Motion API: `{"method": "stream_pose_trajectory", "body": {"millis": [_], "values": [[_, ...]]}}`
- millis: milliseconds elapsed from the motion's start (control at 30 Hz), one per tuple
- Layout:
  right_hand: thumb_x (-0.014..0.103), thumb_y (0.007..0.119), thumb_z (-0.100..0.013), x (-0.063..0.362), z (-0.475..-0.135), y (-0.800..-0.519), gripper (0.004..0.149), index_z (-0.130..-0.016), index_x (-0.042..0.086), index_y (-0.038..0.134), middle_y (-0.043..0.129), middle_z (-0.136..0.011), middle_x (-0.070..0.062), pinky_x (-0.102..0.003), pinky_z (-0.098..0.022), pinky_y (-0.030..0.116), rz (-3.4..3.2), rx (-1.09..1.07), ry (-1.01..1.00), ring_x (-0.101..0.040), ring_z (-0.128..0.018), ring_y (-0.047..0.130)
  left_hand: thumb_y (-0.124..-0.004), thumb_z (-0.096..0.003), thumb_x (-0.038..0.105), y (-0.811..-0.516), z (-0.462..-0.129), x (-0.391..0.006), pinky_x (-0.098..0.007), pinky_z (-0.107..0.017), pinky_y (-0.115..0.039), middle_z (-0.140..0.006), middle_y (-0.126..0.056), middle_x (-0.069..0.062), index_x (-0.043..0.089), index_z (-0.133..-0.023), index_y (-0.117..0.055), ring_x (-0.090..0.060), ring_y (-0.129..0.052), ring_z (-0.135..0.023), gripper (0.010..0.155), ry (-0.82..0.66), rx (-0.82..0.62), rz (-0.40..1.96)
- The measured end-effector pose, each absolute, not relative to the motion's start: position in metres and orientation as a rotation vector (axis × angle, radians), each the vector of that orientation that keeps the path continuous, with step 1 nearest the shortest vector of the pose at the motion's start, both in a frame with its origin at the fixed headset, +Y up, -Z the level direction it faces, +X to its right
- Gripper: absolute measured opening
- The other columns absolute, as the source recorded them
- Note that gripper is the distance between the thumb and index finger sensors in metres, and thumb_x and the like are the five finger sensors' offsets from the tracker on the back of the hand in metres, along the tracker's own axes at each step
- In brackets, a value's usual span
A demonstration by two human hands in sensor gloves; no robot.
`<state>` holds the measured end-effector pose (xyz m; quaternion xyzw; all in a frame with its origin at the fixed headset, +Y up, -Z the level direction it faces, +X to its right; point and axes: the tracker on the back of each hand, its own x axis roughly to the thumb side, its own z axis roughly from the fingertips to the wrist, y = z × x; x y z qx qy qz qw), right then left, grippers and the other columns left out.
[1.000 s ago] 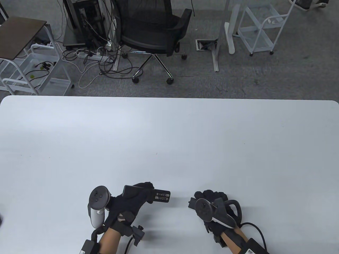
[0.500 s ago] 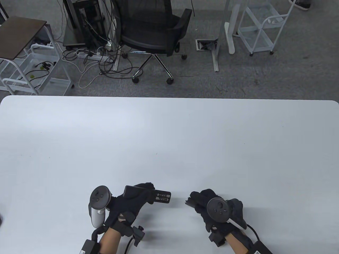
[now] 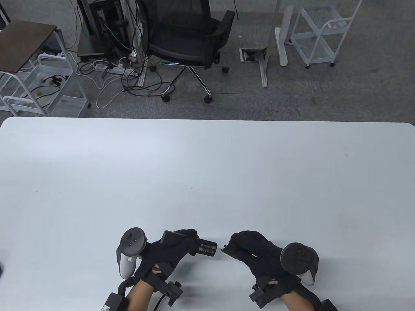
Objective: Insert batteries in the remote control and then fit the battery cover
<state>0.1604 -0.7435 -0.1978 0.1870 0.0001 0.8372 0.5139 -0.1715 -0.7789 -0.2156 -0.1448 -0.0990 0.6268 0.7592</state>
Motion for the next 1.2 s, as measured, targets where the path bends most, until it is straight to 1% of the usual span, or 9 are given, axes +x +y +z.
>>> {"method": "stream_pose_trajectory", "body": {"millis": [233, 467, 600, 833, 967, 1200], "values": [[0.024, 0.091, -0.039, 0.148, -0.198, -0.752, 0.052, -0.09, 0.019, 0.085, 0.082, -0.097, -0.02, -0.059, -0.061, 0.075, 2.015, 0.485, 0.095, -0.027, -0.059, 0.101, -0.082, -0.0452, 0.062, -0.779, -0.211, -0.157, -0.059, -0.078, -0.066, -0.075, -0.103, 0.001, 0.026, -0.093, -0.083, -0.03, -0.097, -0.078, 0.06, -0.275, -0.375, 1.349], [0.025, 0.091, -0.04, 0.139, -0.197, -0.755, 0.051, -0.09, 0.02, 0.085, 0.081, -0.098, -0.02, -0.06, -0.061, 0.074, 2.033, 0.543, 0.169, -0.028, -0.06, 0.101, -0.081, -0.0456, 0.063, -0.772, -0.206, -0.152, -0.059, -0.078, -0.066, -0.076, -0.102, 0.002, 0.027, -0.094, -0.082, -0.029, -0.097, -0.079, 0.06, -0.317, -0.364, 1.33], [0.029, 0.092, -0.041, 0.138, -0.197, -0.755, 0.051, -0.091, 0.02, 0.084, 0.082, -0.097, -0.02, -0.059, -0.062, 0.074, 2.02, 0.542, 0.186, -0.026, -0.058, 0.101, -0.081, -0.0457, 0.063, -0.773, -0.206, -0.151, -0.058, -0.078, -0.067, -0.076, -0.102, 0.002, 0.027, -0.094, -0.082, -0.029, -0.097, -0.079, 0.06, -0.323, -0.37, 1.336], [0.03, 0.092, -0.042, 0.136, -0.197, -0.756, 0.053, -0.092, 0.016, 0.083, 0.089, -0.091, -0.019, -0.059, -0.061, 0.074, 2.01, 0.534, 0.201, -0.025, -0.056, 0.103, -0.081, -0.0455, 0.063, -0.771, -0.203, -0.145, -0.058, -0.078, -0.067, -0.076, -0.103, 0.002, 0.027, -0.093, -0.082, -0.029, -0.097, -0.079, 0.06, -0.344, -0.37, 1.324], [0.032, 0.092, -0.042, 0.135, -0.197, -0.756, 0.056, -0.093, 0.012, 0.082, 0.095, -0.085, -0.018, -0.061, -0.06, 0.073, 1.993, 0.54, 0.223, -0.027, -0.056, 0.104, -0.081, -0.0456, 0.063, -0.771, -0.203, -0.144, -0.058, -0.078, -0.067, -0.076, -0.102, 0.002, 0.027, -0.094, -0.082, -0.029, -0.097, -0.079, 0.06, -0.351, -0.379, 1.331], [0.032, 0.092, -0.042, 0.135, -0.198, -0.757, 0.057, -0.094, 0.011, 0.081, 0.096, -0.084, -0.017, -0.061, -0.061, 0.073, 1.977, 0.53, 0.268, -0.028, -0.057, 0.105, -0.081, -0.0458, 0.063, -0.771, -0.203, -0.145, -0.058, -0.078, -0.067, -0.076, -0.102, 0.002, 0.027, -0.094, -0.082, -0.029, -0.097, -0.079, 0.06, -0.351, -0.378, 1.333]]}}
